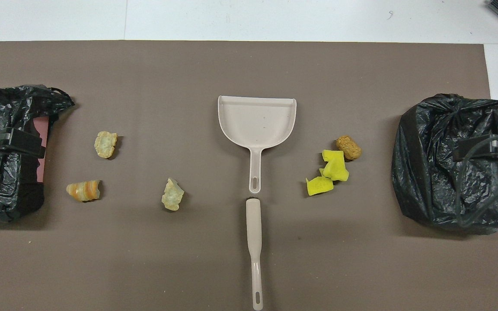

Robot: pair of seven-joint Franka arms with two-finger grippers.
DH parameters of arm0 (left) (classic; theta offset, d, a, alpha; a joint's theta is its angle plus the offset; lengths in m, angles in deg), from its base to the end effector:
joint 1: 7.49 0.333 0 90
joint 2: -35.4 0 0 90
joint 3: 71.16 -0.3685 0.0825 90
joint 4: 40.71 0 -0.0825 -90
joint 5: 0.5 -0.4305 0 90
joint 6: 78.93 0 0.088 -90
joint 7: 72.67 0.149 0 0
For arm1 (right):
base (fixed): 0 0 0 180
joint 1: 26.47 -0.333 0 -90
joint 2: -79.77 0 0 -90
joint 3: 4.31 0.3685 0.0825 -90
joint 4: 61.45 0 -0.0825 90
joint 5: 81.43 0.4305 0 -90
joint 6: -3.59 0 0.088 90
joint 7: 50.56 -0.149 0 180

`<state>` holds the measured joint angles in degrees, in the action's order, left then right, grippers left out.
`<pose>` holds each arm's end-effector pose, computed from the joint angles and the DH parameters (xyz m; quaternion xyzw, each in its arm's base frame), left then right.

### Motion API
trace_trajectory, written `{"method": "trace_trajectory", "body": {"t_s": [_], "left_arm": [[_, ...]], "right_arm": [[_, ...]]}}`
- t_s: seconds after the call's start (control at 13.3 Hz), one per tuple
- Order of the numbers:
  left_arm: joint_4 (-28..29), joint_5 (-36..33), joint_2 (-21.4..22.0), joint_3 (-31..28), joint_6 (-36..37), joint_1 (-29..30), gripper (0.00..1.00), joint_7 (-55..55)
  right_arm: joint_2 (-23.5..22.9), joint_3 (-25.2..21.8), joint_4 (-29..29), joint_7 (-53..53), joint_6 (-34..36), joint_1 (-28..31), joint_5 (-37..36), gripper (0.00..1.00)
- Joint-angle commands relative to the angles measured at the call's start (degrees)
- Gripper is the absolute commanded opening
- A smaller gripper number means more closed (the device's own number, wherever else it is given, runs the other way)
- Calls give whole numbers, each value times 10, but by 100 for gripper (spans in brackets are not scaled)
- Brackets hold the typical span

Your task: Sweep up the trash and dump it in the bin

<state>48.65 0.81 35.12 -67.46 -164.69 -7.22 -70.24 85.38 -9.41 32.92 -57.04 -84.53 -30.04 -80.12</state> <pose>0.5907 -0.0389 0.6317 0.9980 -0.0515 -0.0339 0.0113 0.5610 -0.0140 0.6495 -0.9975 0.0693 0.0065 0.0155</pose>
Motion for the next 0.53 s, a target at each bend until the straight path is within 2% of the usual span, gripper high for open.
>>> {"method": "trace_trajectory", "body": {"t_s": [0.0, 0.45], "left_arm": [[-2, -4, 3, -4, 11, -3, 100, 12], [5, -4, 6, -4, -6, -4, 100, 6]], "right_arm": [[12, -2, -13, -4, 25, 8, 9, 100], [16, 2, 0, 42, 20, 2, -18, 100]]}}
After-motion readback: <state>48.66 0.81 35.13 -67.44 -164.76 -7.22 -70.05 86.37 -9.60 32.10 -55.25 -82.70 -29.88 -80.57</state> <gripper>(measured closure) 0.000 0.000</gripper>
